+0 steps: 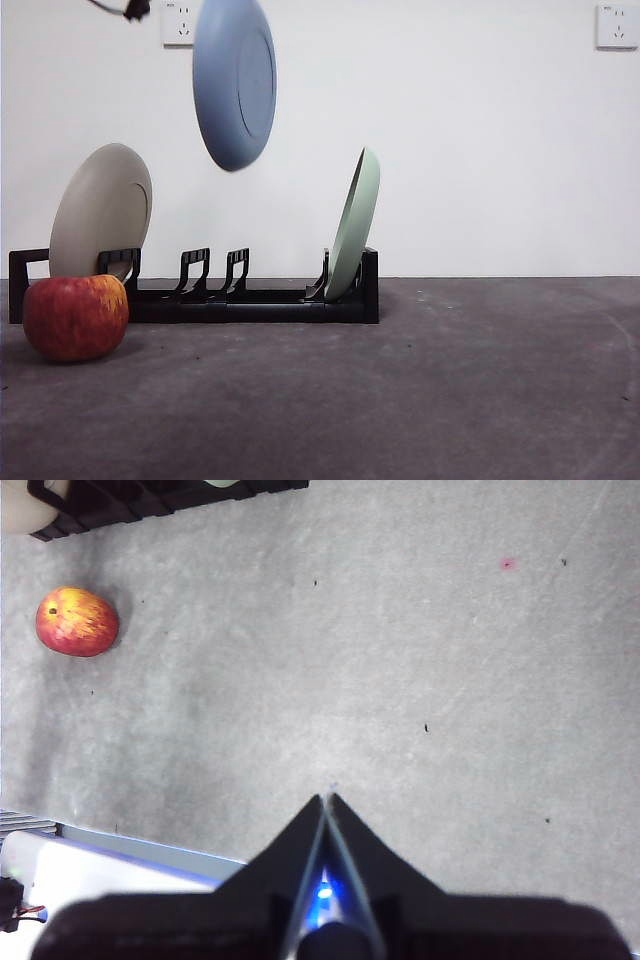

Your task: Take the blue plate from the plate rack,put the plate on the table,take the apple from the table,put the apple in the plate

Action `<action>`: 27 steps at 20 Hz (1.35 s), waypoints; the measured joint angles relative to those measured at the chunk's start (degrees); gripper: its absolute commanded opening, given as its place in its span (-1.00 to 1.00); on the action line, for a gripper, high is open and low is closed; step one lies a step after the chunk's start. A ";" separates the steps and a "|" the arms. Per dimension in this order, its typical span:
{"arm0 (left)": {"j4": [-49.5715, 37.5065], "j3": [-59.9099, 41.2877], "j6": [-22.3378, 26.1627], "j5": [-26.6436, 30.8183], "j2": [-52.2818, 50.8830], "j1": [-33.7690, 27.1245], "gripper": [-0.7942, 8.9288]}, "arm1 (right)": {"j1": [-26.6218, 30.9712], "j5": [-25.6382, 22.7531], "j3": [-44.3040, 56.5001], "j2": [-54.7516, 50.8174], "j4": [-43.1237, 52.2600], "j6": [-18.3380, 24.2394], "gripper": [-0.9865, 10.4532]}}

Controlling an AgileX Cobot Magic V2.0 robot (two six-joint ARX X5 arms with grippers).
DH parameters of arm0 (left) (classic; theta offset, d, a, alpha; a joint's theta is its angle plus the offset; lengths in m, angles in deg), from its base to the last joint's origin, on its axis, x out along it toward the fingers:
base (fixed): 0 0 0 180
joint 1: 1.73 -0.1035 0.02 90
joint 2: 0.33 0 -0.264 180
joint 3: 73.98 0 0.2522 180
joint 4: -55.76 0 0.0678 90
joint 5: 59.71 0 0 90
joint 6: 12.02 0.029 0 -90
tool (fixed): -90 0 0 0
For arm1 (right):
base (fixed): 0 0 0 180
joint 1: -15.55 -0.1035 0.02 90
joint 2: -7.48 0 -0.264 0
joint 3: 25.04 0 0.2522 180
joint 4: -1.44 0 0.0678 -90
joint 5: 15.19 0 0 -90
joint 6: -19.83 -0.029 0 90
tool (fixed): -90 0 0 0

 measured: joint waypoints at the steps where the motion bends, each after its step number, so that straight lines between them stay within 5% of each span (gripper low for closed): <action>1: 2.21 0.00 1.84 0.68 -1.18 0.55 -0.85 | 0.00 -0.02 0.00 0.00 0.00 0.00 -0.82; 10: 11.98 0.00 13.33 3.54 -9.03 6.34 -0.85 | -0.02 -0.02 0.00 0.00 -0.02 -0.07 -0.82; 22: 20.02 -0.15 18.84 28.37 -9.25 29.07 -0.85 | -0.02 -0.02 0.00 0.00 0.02 -0.94 -0.83; 27: 19.96 -9.33 18.84 37.90 -11.26 39.39 -0.85 | -0.02 0.00 0.00 0.00 0.09 -0.94 -0.82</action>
